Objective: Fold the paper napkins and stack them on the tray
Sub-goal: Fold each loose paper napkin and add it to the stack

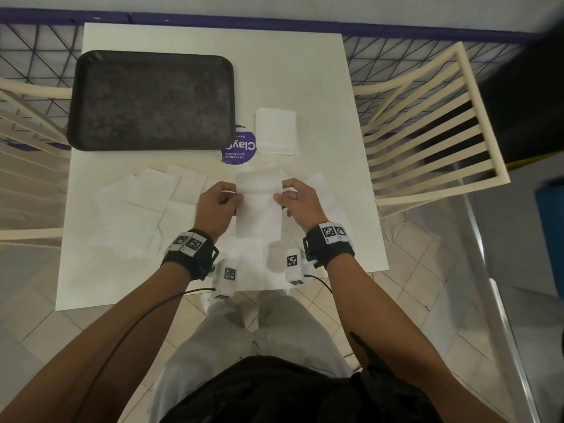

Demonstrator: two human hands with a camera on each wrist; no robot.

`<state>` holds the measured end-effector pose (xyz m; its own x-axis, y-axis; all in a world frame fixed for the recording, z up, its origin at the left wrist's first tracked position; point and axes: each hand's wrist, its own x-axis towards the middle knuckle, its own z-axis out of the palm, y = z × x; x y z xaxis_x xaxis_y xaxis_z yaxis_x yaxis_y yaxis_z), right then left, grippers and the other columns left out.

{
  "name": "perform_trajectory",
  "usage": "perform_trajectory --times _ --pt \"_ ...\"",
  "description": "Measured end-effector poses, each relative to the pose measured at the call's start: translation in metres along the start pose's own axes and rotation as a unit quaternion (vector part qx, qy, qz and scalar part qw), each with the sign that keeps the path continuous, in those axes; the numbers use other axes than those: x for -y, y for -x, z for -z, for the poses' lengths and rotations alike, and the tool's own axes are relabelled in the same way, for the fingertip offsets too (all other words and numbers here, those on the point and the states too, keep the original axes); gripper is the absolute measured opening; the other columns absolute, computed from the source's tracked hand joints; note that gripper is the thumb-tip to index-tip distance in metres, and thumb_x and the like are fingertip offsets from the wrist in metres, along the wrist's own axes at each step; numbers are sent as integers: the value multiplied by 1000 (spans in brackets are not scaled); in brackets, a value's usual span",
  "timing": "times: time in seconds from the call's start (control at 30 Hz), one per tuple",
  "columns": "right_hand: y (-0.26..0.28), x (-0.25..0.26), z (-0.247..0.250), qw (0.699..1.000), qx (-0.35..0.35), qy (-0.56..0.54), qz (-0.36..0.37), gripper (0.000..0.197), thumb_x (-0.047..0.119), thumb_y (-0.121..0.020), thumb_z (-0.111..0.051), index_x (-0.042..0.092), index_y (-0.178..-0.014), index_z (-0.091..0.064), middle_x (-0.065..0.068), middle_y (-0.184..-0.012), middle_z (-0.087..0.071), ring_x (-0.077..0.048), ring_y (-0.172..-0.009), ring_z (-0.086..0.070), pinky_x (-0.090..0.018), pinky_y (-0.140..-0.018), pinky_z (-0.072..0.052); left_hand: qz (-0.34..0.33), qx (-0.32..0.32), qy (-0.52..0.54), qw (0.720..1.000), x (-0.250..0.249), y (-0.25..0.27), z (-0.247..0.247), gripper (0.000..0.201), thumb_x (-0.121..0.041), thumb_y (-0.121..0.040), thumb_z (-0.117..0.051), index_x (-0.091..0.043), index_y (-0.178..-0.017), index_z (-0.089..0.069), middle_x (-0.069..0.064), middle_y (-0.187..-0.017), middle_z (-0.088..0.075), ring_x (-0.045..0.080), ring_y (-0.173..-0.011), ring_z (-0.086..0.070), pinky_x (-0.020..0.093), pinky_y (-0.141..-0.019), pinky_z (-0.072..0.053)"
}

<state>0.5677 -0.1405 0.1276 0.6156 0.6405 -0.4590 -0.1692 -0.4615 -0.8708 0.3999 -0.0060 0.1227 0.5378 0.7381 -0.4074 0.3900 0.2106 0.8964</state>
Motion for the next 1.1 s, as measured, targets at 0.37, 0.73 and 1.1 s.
perform_trajectory --times 0.37,0.73,1.1 --pt "0 -1 -3 999 -7 -49 -14 33 -7 -86 -52 12 -82 -79 -13 -91 -76 -30 -81 -66 -39 -70 -55 -6 23 10 1000 3 1 3 32 4 -91 -56 -17 -91 -81 10 -101 -78 33 -101 -71 48 -93 -60" --pt "1 0 -5 998 3 -56 -18 21 6 -85 -65 19 -87 -81 -4 -99 -77 -30 -97 -71 -46 -87 -58 -20 -1 2 1000 1 2 3 17 -18 -93 -74 -20 -109 -77 0 -92 -79 22 -89 -75 44 -88 -62" --pt "3 18 -29 975 27 168 142 7 20 -82 -80 17 -88 -79 12 -78 -71 5 -75 -61 -7 -67 -42 -88 10 -110 990 0 6 -3 3 -20 -92 -76 -19 -94 -77 -7 -87 -77 13 -77 -70 28 -78 -58"
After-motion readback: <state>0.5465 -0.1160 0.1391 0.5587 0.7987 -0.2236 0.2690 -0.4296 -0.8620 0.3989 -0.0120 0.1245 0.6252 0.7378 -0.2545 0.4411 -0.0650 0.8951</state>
